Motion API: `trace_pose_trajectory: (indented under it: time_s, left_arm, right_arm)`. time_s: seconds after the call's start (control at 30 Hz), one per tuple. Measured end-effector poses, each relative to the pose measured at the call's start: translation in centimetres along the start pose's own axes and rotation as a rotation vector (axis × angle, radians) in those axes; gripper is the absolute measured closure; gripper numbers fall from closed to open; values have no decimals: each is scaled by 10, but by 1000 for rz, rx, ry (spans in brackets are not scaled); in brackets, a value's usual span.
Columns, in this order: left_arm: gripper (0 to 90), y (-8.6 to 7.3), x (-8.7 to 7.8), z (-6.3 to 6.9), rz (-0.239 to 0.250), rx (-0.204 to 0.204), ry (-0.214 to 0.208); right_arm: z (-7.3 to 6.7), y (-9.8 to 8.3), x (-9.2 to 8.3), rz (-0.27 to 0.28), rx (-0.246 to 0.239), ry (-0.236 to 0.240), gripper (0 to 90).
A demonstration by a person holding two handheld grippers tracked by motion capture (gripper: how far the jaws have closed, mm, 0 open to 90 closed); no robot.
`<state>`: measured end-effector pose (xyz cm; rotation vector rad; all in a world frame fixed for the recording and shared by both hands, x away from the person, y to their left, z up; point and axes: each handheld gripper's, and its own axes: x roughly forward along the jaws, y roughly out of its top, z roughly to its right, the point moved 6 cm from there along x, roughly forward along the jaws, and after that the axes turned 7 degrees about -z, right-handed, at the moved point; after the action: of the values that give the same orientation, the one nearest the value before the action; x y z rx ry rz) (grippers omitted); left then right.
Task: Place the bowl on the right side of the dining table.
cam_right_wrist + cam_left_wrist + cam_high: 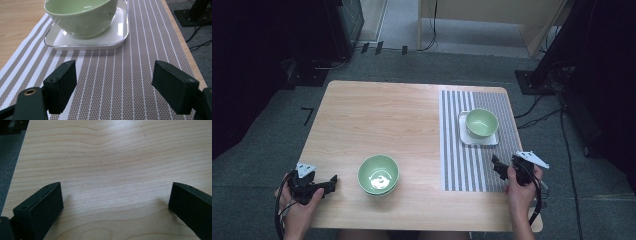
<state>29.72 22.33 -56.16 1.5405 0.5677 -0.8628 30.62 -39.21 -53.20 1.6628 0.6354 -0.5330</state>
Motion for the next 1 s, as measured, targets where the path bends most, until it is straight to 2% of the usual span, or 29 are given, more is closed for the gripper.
trace_pose_trajectory:
  time_s: [0.4,0.83,1.0]
  left_arm:
    - [0,0,0,0,0,0,0]
    - [0,0,0,0,0,0,0]
    - [0,0,0,0,0,0,0]
  right_arm:
    - [9,-17,-7,-19,10,-12,196]
    - [15,-39,-18,-50,-8,-25,193]
    - [19,-46,-22,-61,-16,-43,194]
